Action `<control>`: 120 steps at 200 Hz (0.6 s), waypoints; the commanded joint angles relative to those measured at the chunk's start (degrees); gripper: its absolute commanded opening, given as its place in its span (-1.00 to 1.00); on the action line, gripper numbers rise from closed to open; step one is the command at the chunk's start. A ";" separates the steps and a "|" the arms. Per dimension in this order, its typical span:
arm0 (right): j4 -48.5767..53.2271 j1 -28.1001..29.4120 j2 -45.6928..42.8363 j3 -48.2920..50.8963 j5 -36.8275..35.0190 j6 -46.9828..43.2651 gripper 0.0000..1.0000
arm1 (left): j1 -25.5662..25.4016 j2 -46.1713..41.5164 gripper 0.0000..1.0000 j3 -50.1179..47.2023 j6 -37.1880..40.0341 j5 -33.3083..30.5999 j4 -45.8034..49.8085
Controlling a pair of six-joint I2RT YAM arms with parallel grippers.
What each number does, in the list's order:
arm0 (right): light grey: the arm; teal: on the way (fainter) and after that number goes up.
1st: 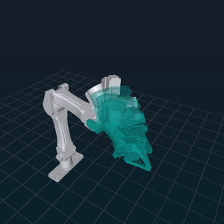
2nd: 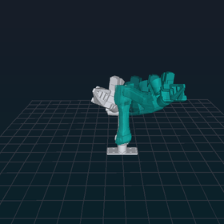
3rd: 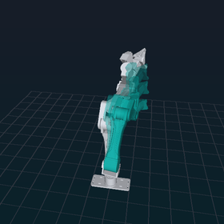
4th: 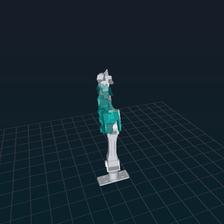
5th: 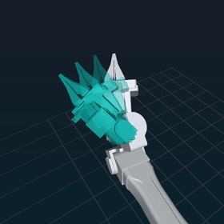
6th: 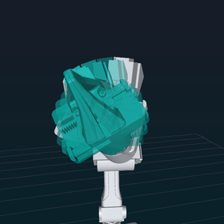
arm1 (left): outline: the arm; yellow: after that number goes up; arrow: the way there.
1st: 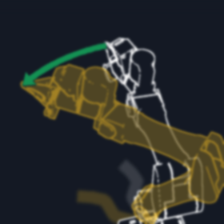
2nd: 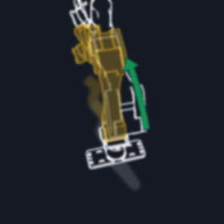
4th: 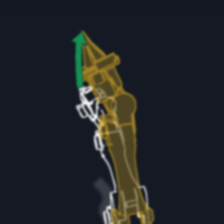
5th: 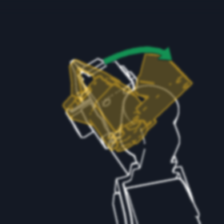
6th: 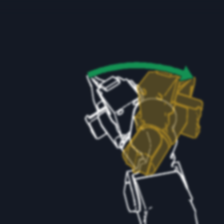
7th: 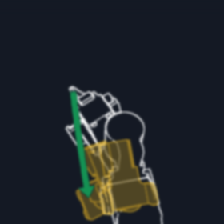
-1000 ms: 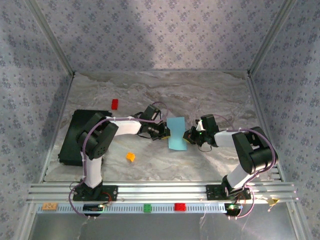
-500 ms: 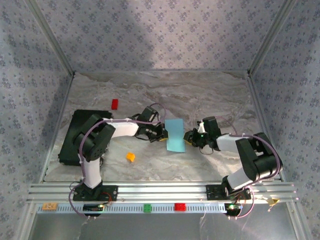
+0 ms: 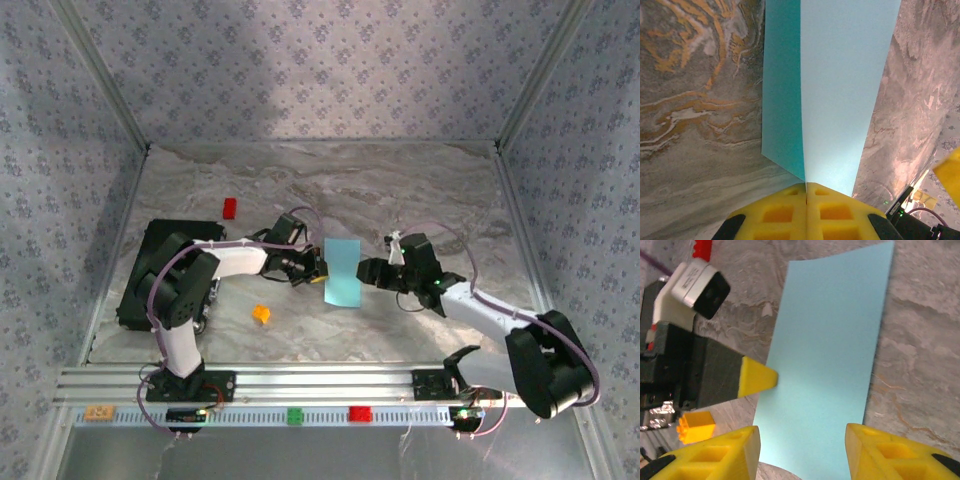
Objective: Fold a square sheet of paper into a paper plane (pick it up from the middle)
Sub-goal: Third fold the triangle at the center of the table.
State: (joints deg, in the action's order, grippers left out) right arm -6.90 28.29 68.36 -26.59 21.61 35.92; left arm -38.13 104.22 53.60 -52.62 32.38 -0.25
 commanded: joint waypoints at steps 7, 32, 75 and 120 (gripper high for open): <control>1.91 8.15 -2.66 -0.92 -10.07 -12.40 0.00 | 0.27 -2.71 -0.94 -0.17 -0.15 1.37 -0.25; -3.80 18.11 -2.94 1.41 -19.32 -24.10 0.03 | 0.33 -2.78 -0.94 -0.45 -1.03 1.53 -0.95; -11.34 31.69 2.81 2.47 -31.96 -40.12 0.08 | 0.29 -2.79 -0.94 -0.52 -1.67 1.57 -1.30; -14.72 37.63 11.25 0.04 -43.09 -44.43 0.13 | 0.33 -2.88 -0.94 -0.68 -1.96 1.59 -1.46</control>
State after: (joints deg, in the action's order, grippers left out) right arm -17.76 63.64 76.47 -24.86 -11.33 -2.63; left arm -38.13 103.13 53.41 -54.11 32.62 -0.32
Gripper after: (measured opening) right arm 0.560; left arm 0.047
